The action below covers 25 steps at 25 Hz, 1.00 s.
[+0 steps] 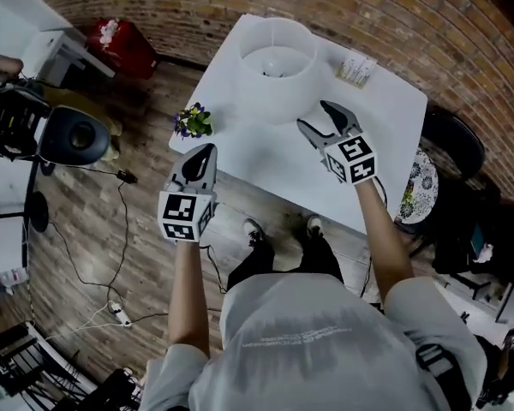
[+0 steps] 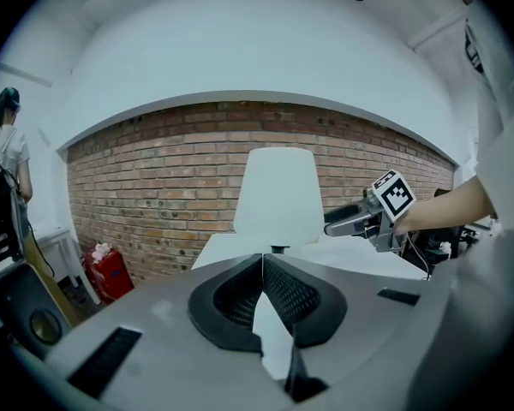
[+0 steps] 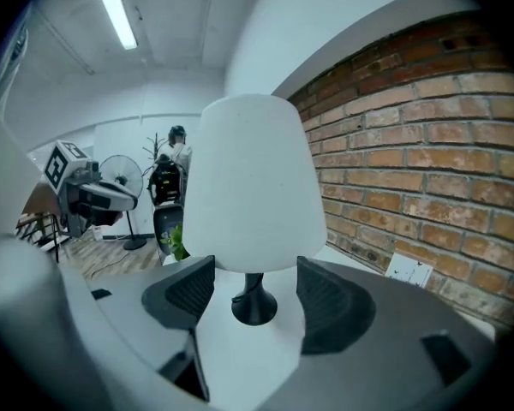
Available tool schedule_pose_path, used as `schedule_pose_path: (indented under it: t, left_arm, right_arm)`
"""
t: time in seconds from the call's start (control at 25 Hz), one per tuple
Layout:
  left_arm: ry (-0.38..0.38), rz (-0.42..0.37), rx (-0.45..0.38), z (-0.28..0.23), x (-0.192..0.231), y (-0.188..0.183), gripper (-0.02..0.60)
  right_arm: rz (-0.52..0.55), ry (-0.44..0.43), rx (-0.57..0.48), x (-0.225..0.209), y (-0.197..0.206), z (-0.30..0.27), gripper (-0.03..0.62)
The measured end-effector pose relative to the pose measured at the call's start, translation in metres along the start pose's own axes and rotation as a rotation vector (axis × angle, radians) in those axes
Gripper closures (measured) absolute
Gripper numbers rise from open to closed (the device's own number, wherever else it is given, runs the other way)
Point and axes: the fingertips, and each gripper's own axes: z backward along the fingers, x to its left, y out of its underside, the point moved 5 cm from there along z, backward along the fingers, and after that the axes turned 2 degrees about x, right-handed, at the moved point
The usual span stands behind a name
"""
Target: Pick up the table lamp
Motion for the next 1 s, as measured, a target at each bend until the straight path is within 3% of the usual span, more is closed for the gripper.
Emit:
schedule_pose_path:
  t: [0.2,0.4,0.84,1.0]
  left_arm:
    - [0.052,0.01,0.019,-0.016,0.011,0.011,0.568]
    - [0.048,0.012,0.035,-0.03,0.008,0.019,0.568]
    - [-0.014,0.069,0.077,-0.04,0.002,0.044,0.568]
    - [-0.028,0.082,0.092,-0.047,0.005,0.051,0.568]
  right_arm:
    - [-0.045,0.06,0.006,0.001,0.021,0.007,0.292]
    - [-0.023,0.012,0.06,0.005,0.044,-0.005,0.292]
    - [0.027,-0.117,0.037,0.012,0.058,-0.064,0.293]
    - [0.04,-0.126,0.019,0.009,0.058,-0.086,0.293]
